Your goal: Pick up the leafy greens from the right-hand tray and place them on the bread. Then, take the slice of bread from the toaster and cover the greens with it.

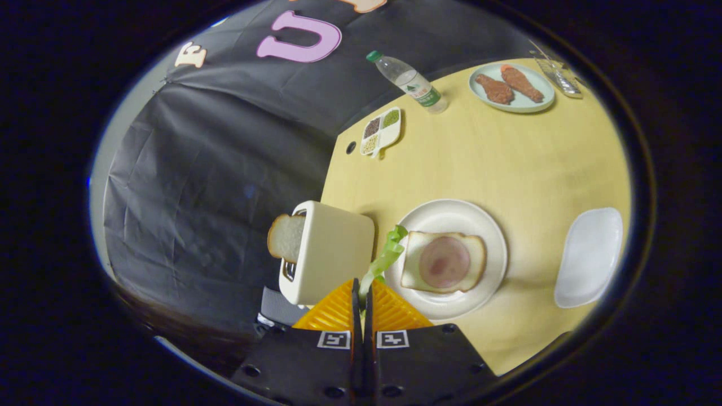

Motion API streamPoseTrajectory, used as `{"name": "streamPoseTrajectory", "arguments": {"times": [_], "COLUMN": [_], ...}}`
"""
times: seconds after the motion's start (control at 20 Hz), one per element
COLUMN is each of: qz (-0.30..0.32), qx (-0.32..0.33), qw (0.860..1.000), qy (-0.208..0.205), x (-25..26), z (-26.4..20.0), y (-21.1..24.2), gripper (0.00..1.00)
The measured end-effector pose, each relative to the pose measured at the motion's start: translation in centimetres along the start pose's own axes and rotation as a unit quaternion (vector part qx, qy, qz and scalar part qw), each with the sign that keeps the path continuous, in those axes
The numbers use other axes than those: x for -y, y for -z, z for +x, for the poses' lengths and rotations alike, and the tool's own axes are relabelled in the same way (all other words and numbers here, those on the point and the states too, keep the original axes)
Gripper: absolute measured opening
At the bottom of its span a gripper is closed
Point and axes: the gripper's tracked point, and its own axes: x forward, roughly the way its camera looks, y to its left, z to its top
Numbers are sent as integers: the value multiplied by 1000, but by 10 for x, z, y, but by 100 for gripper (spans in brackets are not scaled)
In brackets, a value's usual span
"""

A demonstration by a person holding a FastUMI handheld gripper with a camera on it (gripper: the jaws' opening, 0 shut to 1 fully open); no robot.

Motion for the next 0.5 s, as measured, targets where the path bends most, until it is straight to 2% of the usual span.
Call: {"name": "streamPoseTrajectory", "arguments": {"times": [0.2,0.4,0.5], "qz": [16,-3,-13], "qx": [2,-25,-20], "qw": [999,989,985], "qy": [48,144,173], "x": [38,92,103], "z": [27,33,30], "y": [-3,13,13], "gripper": [3,3,3]}}
